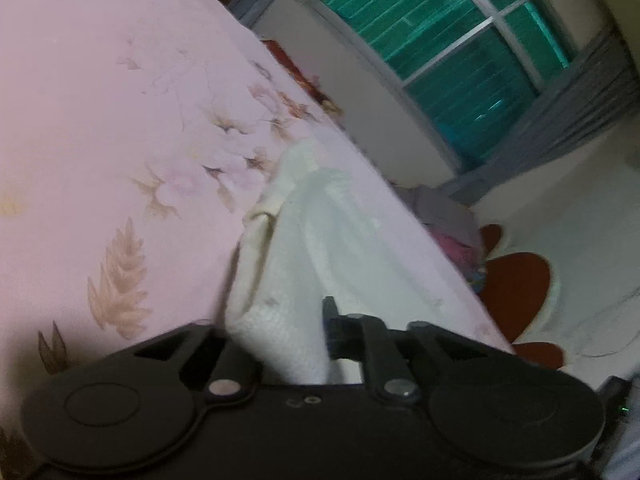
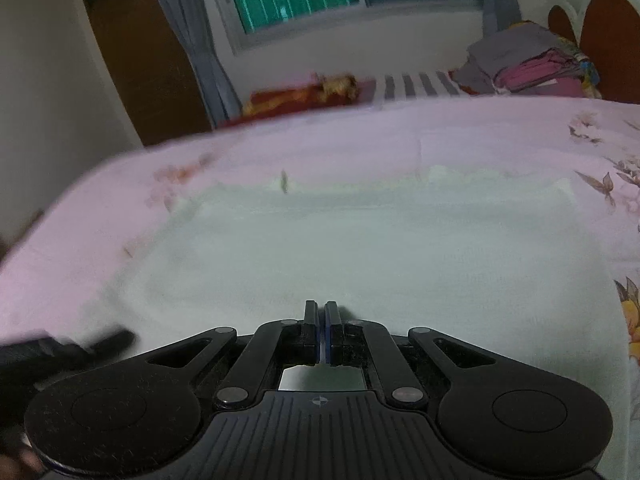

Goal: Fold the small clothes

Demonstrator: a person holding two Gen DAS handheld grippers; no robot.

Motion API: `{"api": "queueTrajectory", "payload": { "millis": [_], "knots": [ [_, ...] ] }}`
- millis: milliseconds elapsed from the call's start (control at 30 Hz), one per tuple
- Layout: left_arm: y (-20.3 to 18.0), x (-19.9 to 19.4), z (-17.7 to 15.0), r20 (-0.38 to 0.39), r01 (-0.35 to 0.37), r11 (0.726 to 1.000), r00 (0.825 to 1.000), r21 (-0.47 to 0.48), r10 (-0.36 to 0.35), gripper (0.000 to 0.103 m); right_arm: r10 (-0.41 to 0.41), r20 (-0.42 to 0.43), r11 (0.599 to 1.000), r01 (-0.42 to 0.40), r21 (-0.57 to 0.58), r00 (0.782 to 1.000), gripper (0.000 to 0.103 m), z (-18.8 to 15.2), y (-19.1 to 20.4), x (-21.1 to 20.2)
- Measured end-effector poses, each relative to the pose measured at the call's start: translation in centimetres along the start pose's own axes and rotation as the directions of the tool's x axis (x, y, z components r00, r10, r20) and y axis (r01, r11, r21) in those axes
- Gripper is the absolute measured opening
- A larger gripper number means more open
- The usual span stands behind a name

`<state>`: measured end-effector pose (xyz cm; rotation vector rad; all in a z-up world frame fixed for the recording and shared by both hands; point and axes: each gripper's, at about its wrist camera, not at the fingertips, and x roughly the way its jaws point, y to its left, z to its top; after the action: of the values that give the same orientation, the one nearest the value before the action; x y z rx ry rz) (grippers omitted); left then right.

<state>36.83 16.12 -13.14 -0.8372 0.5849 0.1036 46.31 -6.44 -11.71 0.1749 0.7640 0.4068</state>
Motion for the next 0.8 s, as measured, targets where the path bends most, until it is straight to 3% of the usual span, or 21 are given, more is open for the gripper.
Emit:
{"api": "queueTrajectory", "payload": {
  "millis": [33,100,133,167,300,467,633,700,767,800],
  "knots": [
    [0.3,0.2,0.2,0.012,-0.013,1.000,1.000,-0.028,0.014,0.034,0.003,0.003,1.000,-0.003,-0.003,1.000,0.001,-0.1,-0.1,0.3],
    [0.5,0.5,0.6,0.022,-0.020,0.998,1.000,-0.054,0.021,0.019,0.002,-0.004,1.000,-0.002,-0.022,1.000,0.001,0.3,0.0,0.5],
    [0.1,0.6,0.8,0.012,-0.044,0.998,0.999,-0.034,0.045,0.006,0.005,-0.006,1.000,-0.005,-0.026,1.000,0.001,0.3,0.0,0.6],
    [-0.5,0.2,1.1,0.023,-0.041,0.999,0.999,-0.021,0.041,0.007,0.013,-0.008,0.999,-0.013,-0.030,1.000,0.001,0.4,-0.2,0.7],
    [-6.4,-1.3,1.3,0.041,0.024,0.979,0.999,0.203,-0.033,0.007,0.050,0.032,0.998,-0.051,0.031,0.998,0.001,1.0,-2.0,-0.9],
    [-15.3,-1.1,-1.4,-0.106,0.171,0.889,0.985,0.426,-0.139,0.007,0.018,0.138,0.985,-0.041,0.170,0.990,0.001,1.3,-7.6,-6.3],
    [-22.0,0.5,-6.7,-0.269,0.261,0.802,0.954,0.537,-0.131,0.007,-0.057,0.196,0.958,-0.002,0.287,0.979,0.001,1.1,-14.5,-11.8],
    [-23.4,2.2,-9.7,-0.342,0.275,0.783,0.936,0.558,-0.085,0.014,-0.079,0.212,0.946,0.006,0.325,0.974,0.001,0.9,-17.2,-13.7],
    [-23.9,4.5,-11.9,-0.429,0.281,0.774,0.903,0.568,-0.013,0.054,-0.076,0.202,0.934,-0.001,0.357,0.977,0.002,0.9,-19.2,-14.6],
    [-23.9,4.6,-12.4,-0.447,0.291,0.776,0.894,0.560,-0.013,0.054,-0.076,0.184,0.929,0.002,0.370,0.980,0.002,0.8,-20.0,-14.8]
  ]
}}
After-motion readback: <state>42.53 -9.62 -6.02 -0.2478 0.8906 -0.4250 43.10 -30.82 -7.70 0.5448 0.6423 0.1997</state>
